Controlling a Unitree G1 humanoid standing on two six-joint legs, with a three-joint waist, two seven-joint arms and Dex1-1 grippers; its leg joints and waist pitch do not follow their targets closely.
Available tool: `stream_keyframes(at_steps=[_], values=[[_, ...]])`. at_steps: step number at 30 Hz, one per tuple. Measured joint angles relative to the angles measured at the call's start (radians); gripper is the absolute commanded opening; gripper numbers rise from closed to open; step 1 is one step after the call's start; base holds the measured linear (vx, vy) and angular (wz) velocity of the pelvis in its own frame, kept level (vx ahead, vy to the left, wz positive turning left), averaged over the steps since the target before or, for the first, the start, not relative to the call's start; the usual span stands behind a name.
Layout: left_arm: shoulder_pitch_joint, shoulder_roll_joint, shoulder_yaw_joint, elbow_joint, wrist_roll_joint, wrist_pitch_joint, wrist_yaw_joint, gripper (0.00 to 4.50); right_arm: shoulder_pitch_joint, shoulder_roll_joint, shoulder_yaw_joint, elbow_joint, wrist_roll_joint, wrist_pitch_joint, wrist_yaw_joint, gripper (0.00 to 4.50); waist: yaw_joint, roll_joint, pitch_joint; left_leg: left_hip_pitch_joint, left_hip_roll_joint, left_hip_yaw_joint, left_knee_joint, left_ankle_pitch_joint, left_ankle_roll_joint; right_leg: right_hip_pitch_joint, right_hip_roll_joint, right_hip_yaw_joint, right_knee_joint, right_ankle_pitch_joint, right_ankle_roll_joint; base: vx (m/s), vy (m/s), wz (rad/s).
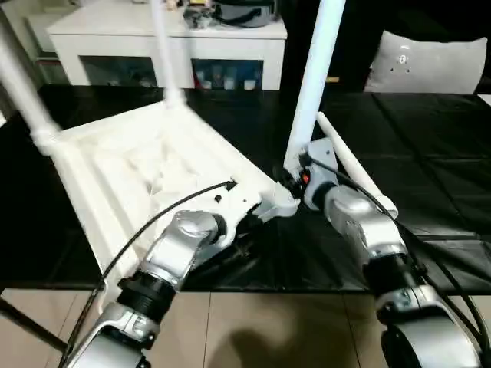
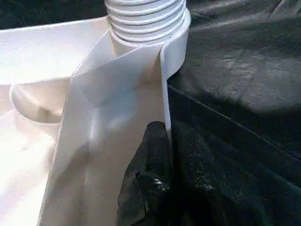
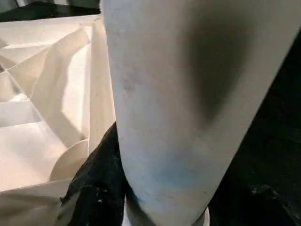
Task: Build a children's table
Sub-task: Rotate leg to tighten
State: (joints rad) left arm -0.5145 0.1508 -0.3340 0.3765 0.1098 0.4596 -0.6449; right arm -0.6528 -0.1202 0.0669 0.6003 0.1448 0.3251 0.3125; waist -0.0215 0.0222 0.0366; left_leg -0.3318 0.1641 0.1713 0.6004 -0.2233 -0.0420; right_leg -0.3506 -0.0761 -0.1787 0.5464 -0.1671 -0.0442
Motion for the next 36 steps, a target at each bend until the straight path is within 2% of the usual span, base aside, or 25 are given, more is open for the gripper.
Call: stream_keyframes(at_steps=[1, 2, 3, 4, 6, 8, 9, 10, 14, 16, 17, 21, 25, 36], values=[[0.002, 0.003, 0.0, -0.005, 0.002, 0.003, 0.0, 0.0, -0.006, 0.002, -0.001, 0.007, 0.0, 0.0, 0.0, 1.88, -0.002, 0.0, 0.0, 0.0, 0.0, 0.0, 0.0, 0.0, -0.001, 0.0, 0.0, 0.0, 0.0, 0.0, 0.0, 0.0, 0.0, 0.0], [0.002, 0.004, 0.0, -0.007, 0.002, 0.006, 0.001, 0.0, -0.009, 0.003, -0.001, 0.011, 0.0, 0.0, 0.0, 2.23, -0.002, 0.0, 0.0, 0.0, 0.0, 0.0, 0.0, -0.001, -0.001, 0.0, 0.0, 0.0, 0.0, 0.0, 0.0, 0.0, 0.0, 0.0], [0.003, 0.006, 0.001, -0.013, 0.002, 0.013, 0.003, 0.0, -0.016, 0.007, -0.002, 0.026, 0.0, -0.006, 0.0, 2.23, -0.005, -0.001, 0.0, 0.0, 0.0, 0.0, 0.0, -0.001, -0.001, -0.001, 0.0, 0.0, 0.0, 0.0, 0.0, 0.0, 0.0, 0.0], [0.003, 0.008, 0.001, -0.015, 0.003, 0.015, 0.003, 0.0, -0.025, 0.01, -0.002, 0.045, 0.0, -0.012, -0.001, 2.44, -0.006, -0.001, 0.0, 0.0, 0.0, 0.0, 0.0, -0.001, -0.001, -0.001, 0.0, 0.0, 0.0, 0.0, 0.0, 0.0, 0.0, 0.0], [0.005, 0.008, -0.007, -0.025, 0.002, 0.012, -0.002, 0.0, -0.031, 0.011, -0.001, 0.091, -0.002, -0.024, -0.006, 2.6, -0.001, -0.001, 0.001, 0.0, 0.0, -0.001, 0.0, -0.001, -0.001, -0.005, 0.0, 0.0, 0.0, 0.0, 0.0, 0.0, 0.0, 0.0], [0.006, 0.013, -0.012, -0.032, 0.002, -0.003, -0.006, 0.0, -0.021, 0.016, -0.006, 0.103, 0.0, -0.047, -0.008, 2.75, 0.004, 0.001, 0.001, -0.008, -0.001, -0.001, 0.0, -0.001, -0.001, -0.014, 0.0, 0.002, 0.0, 0.0, 0.0, 0.0, 0.0, 0.0], [0.006, 0.018, -0.014, -0.032, 0.002, -0.013, -0.009, 0.0, -0.02, 0.015, -0.009, 0.105, 0.0, -0.055, -0.005, 2.89, 0.004, 0.002, 0.0, -0.016, -0.001, 0.0, 0.0, 0.0, -0.001, -0.017, 0.0, 0.003, 0.001, 0.0, 0.0, 0.0, 0.0, 0.0], [0.006, 0.019, -0.014, -0.03, 0.002, -0.022, -0.016, 0.0, -0.014, 0.009, -0.009, 0.101, 0.0, -0.064, 0.007, 3.01, 0.006, 0.001, 0.0, -0.017, -0.001, 0.0, 0.0, 0.0, -0.001, -0.017, 0.0, 0.003, 0.002, 0.0, 0.0, 0.0, 0.0, 0.0], [-0.007, 0.037, -0.017, -0.003, 0.0, -0.073, -0.052, 0.0, 0.041, -0.034, 0.005, 0.061, 0.0, -0.084, 0.075, 3.21, 0.033, 0.002, 0.0, -0.018, -0.001, 0.0, -0.001, -0.001, -0.001, -0.02, 0.0, 0.004, 0.006, 0.001, -0.001, 0.0, 0.0, 0.0], [-0.015, 0.048, -0.02, 0.003, -0.003, -0.101, -0.086, 0.0, 0.082, -0.059, 0.016, 0.041, -0.001, -0.098, 0.114, 3.53, 0.054, 0.003, 0.001, -0.021, -0.001, 0.002, -0.002, 0.0, -0.001, -0.029, 0.0, 0.006, 0.011, -0.001, -0.001, 0.0, 0.0, 0.0], [-0.018, 0.057, -0.025, 0.006, -0.007, -0.119, -0.104, 0.0, 0.106, -0.074, 0.017, 0.02, 0.002, -0.111, 0.141, 3.53, 0.064, 0.004, 0.001, -0.023, -0.001, 0.002, -0.002, 0.003, 0.004, -0.033, 0.0, 0.007, 0.014, -0.002, -0.001, 0.0, 0.0, 0.0], [-0.032, 0.107, -0.053, 0.035, -0.017, -0.215, -0.185, 0.0, 0.195, -0.159, 0.021, -0.075, 0.023, -0.16, 0.296, 3.82, 0.097, 0.007, 0.003, -0.025, 0.0, 0.003, -0.002, 0.003, 0.005, -0.037, 0.0, 0.007, 0.018, -0.002, -0.008, 0.0, 0.0, 0.0], [-0.038, 0.129, -0.064, 0.058, -0.021, -0.288, -0.254, 0.0, 0.222, -0.231, 0.03, -0.103, 0.039, -0.187, 0.421, 4.2, 0.115, 0.01, 0.004, -0.025, 0.0, 0.005, -0.001, 0.003, 0.005, -0.038, 0.0, 0.008, 0.018, -0.002, -0.008, 0.0, 0.0, 0.0], [-0.043, 0.207, -0.084, 0.112, -0.05, -0.44, -0.426, 0.0, 0.267, -0.43, 0.046, -0.213, 0.089, -0.186, 0.766, 4.2, 0.134, 0.011, 0.004, -0.022, 0.0, 0.006, -0.001, 0.003, 0.005, -0.036, 0.0, 0.008, 0.019, -0.002, -0.008, 0.0, 0.0, 0.0]])
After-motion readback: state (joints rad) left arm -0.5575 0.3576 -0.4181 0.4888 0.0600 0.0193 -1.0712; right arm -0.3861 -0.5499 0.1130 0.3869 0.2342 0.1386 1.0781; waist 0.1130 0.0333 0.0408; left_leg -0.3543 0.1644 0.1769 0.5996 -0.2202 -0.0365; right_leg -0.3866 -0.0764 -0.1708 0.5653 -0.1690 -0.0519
